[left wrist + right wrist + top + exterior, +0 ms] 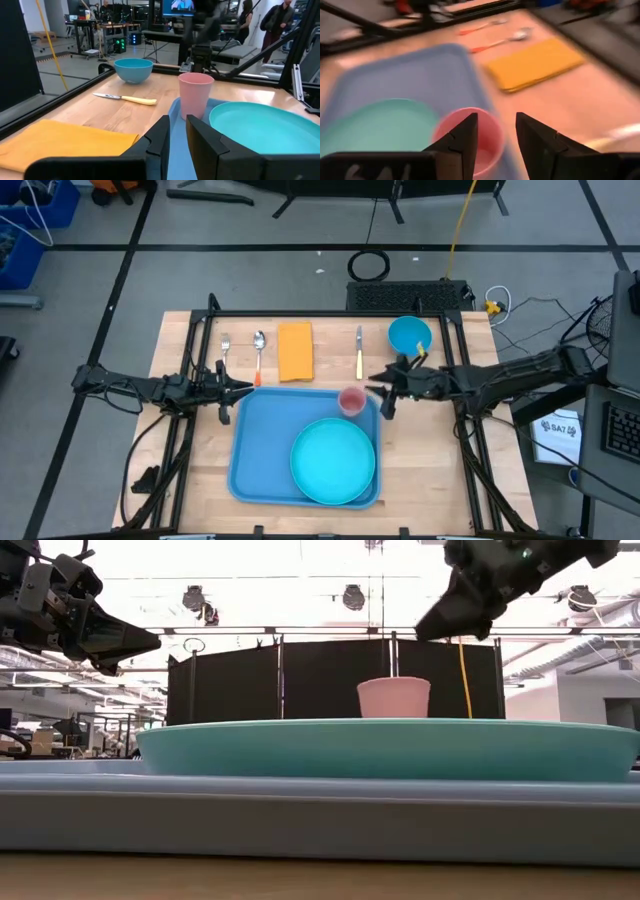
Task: Set up tray
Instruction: Put the blue bowl on the light blue plate
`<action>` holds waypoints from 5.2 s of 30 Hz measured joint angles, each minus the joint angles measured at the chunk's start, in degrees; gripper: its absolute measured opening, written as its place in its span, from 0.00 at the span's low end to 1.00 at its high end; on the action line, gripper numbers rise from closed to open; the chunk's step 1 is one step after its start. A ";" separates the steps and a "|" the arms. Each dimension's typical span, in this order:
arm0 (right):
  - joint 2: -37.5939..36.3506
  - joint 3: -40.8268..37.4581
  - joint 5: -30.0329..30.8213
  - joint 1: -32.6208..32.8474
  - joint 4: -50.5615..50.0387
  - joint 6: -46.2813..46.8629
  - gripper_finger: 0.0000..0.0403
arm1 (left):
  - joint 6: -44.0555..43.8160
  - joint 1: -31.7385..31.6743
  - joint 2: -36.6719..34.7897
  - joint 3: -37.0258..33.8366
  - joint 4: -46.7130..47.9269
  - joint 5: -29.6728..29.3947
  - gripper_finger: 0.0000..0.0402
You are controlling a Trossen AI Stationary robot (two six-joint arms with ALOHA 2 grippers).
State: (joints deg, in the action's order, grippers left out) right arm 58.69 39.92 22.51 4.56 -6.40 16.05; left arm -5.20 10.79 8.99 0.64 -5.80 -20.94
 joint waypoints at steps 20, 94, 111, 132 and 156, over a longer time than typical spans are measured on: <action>6.06 15.59 -17.69 -39.13 -35.69 -6.01 0.31 | -1.05 0.01 0.00 0.00 0.49 -0.03 0.17; 4.71 16.55 -25.37 -2.82 -9.91 -11.48 0.00 | -1.01 0.02 0.00 0.02 1.31 -0.10 0.17; 30.01 41.30 -21.02 17.73 -25.32 -7.59 0.00 | -1.32 0.00 0.00 0.02 -0.02 -0.58 0.17; 44.08 43.17 -24.09 20.98 -28.38 2.28 0.00 | -1.28 0.02 0.00 0.02 -0.42 -0.06 0.17; 45.47 42.54 -25.88 20.93 -24.69 2.87 0.10 | -1.80 0.02 0.00 0.02 -0.28 0.06 0.17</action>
State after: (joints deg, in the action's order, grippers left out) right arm 104.16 82.46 -3.38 25.50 -31.09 18.92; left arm -7.01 10.81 8.99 0.67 -6.09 -20.88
